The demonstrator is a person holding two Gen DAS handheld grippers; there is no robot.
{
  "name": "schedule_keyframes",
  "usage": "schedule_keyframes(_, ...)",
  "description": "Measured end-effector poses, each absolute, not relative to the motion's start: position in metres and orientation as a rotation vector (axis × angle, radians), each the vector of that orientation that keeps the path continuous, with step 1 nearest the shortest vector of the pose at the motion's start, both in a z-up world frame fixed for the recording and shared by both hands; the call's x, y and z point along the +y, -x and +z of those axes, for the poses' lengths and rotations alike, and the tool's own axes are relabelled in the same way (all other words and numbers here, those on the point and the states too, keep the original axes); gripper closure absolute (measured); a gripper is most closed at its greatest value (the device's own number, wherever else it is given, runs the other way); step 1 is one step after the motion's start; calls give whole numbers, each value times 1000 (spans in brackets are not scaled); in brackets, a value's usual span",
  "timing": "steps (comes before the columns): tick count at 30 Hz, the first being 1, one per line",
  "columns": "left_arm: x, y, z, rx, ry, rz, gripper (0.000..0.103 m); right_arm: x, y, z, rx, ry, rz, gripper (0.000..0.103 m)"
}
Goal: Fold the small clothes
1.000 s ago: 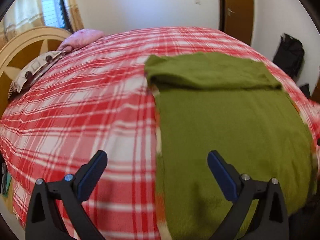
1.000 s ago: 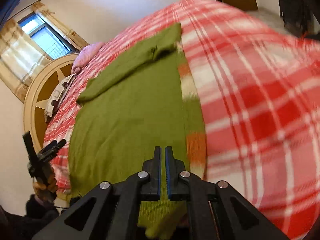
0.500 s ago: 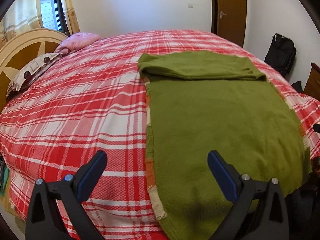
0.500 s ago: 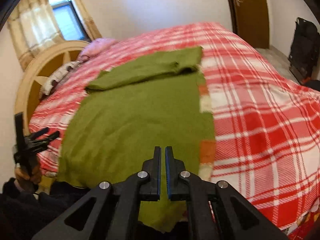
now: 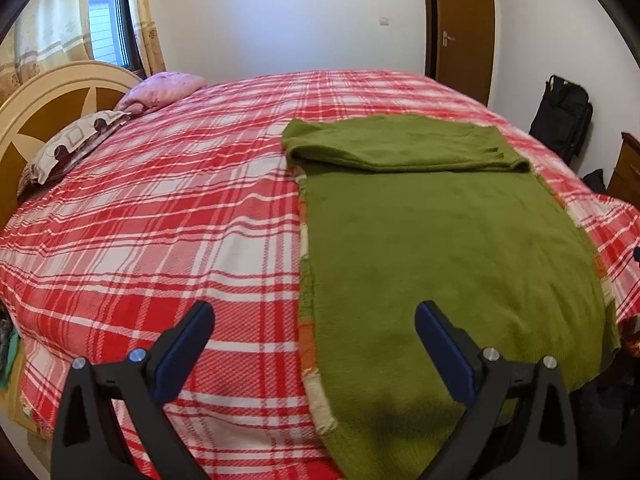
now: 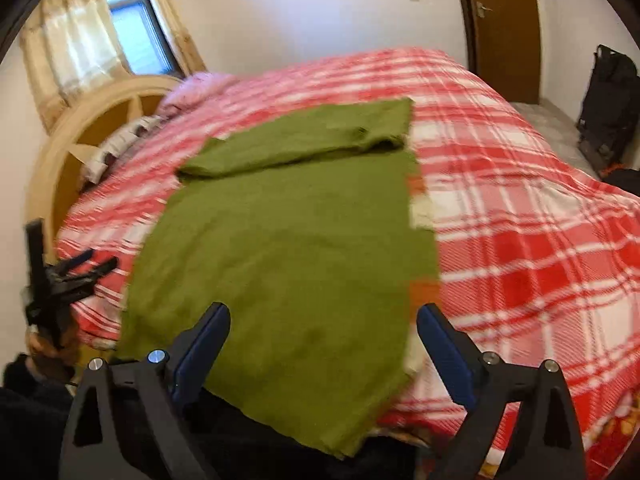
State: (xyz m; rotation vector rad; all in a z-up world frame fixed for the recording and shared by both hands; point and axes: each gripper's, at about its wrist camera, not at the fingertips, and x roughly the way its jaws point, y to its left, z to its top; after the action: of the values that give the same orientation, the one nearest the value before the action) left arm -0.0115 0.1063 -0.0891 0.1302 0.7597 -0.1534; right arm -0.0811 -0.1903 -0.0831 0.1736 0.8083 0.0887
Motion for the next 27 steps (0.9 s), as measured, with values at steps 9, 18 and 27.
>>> schedule_keyframes(9, 116, 40, -118, 889, -90, -272, 0, -184, 104, -120, 1008, -216, 104, 8)
schedule_keyframes(18, 121, 45, -142, 984, -6, -306, 1, -164, 98, -153, 1112, -163, 78, 8)
schedule_keyframes(27, 113, 47, -157, 1039, -3, -358, 12, -187, 96, -174, 1178, -307, 97, 63)
